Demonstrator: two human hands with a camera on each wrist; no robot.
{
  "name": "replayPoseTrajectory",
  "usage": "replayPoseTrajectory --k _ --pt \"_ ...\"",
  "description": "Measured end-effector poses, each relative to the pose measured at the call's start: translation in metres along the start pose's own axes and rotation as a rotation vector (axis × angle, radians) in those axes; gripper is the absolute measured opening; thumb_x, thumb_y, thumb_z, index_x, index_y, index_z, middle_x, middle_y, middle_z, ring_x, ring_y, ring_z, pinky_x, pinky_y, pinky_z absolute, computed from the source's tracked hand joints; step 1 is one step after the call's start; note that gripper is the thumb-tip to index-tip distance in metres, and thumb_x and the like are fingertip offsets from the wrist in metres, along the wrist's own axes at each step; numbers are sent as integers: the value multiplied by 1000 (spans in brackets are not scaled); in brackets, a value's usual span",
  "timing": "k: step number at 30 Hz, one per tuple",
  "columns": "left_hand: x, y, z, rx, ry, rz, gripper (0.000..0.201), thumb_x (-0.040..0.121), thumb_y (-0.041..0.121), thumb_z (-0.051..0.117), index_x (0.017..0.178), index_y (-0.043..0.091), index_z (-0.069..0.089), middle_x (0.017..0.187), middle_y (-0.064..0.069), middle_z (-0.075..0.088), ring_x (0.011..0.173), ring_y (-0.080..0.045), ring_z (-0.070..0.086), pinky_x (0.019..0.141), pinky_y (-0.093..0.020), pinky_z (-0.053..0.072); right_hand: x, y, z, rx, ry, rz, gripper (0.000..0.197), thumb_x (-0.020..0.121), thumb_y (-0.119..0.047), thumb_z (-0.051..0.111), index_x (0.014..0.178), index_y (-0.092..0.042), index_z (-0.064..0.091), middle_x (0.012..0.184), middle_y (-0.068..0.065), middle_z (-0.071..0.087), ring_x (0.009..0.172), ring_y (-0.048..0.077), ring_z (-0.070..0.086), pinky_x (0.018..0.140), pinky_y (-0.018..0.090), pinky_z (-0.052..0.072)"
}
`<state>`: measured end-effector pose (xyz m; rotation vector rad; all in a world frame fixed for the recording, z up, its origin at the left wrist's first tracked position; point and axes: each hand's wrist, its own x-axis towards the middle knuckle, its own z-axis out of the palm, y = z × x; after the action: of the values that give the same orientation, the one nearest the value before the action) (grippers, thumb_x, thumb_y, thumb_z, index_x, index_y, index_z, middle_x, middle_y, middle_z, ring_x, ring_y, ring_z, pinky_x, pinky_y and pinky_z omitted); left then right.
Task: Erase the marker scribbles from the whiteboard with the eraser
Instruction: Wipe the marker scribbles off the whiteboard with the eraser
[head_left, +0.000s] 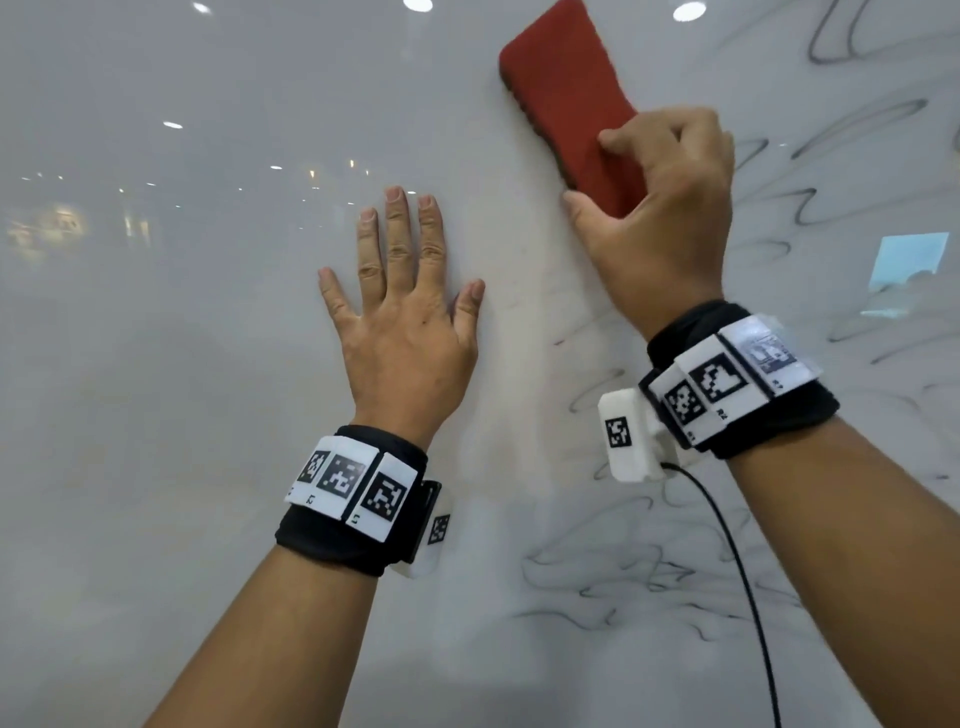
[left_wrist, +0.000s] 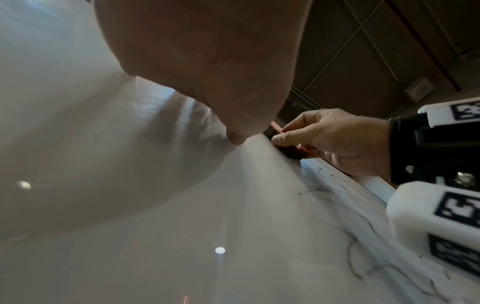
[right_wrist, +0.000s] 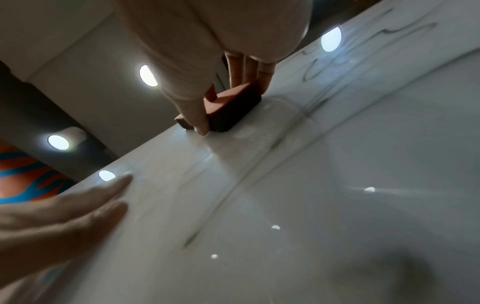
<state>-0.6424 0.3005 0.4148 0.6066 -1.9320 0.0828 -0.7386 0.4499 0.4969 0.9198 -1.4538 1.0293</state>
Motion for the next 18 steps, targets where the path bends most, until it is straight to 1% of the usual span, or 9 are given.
replayPoseTrajectory --k 2,3,5,7,9,11,13,15,18 --pt "-1 -1 0 -7 -4 -2 68 103 52 25 158 25 -4 166 1 -9 152 -19 -6 118 -62 7 -20 -9 8 6 23 13 35 71 -25 80 102 -12 69 108 13 59 99 30 54 84 29 47" --pt "-2 -2 0 -18 -4 -5 67 103 50 26 158 26 -3 166 2 -9 152 -19 -6 118 -62 6 -35 -14 12 -2 -5 -9 34 71 -24 80 101 -11 69 107 14 59 97 31 54 83 31 47" --pt "-5 -3 2 -40 -4 -15 65 104 44 28 158 26 -3 166 3 -9 152 -17 -7 118 -62 5 -58 -19 15 -24 -125 -91 36 70 -24 82 100 -11 69 107 14 59 95 33 53 80 34 48" --pt "-10 -5 3 -55 0 -23 62 104 38 26 158 25 -3 166 4 -9 152 -15 -8 119 -61 4 -60 -15 10 -33 -195 -142 37 70 -26 83 101 -11 69 108 14 59 96 32 53 79 36 50" --pt "-17 -7 5 -61 4 -38 61 105 33 25 158 24 -4 166 5 -9 152 -14 -8 119 -59 4 -48 -6 5 -26 -117 -114 36 71 -25 83 101 -11 69 108 14 59 97 32 54 81 37 50" --pt "-25 -10 8 -57 8 -49 61 105 31 25 158 23 -5 166 5 -9 152 -14 -8 120 -58 4 -42 -3 5 2 1 -21 36 71 -25 82 102 -11 70 108 14 58 98 31 54 83 35 51" --pt "-31 -13 10 -54 3 -56 61 105 31 25 158 22 -4 166 5 -8 152 -13 -7 120 -58 4 -56 -10 12 25 50 50 36 71 -23 83 101 -10 70 107 15 57 96 31 54 83 36 51" --pt "-35 -14 11 -58 -2 -67 61 105 31 25 158 21 -4 166 5 -7 152 -13 -7 120 -57 4 -81 -23 22 27 -5 34 35 70 -21 83 100 -9 70 105 16 57 94 32 53 82 39 50" --pt "-37 -17 12 -63 -1 -62 61 104 31 26 158 20 -2 166 4 -6 152 -13 -6 119 -58 4 -100 -28 26 0 -162 -92 33 70 -22 84 97 -9 70 105 18 58 91 34 52 78 40 50"
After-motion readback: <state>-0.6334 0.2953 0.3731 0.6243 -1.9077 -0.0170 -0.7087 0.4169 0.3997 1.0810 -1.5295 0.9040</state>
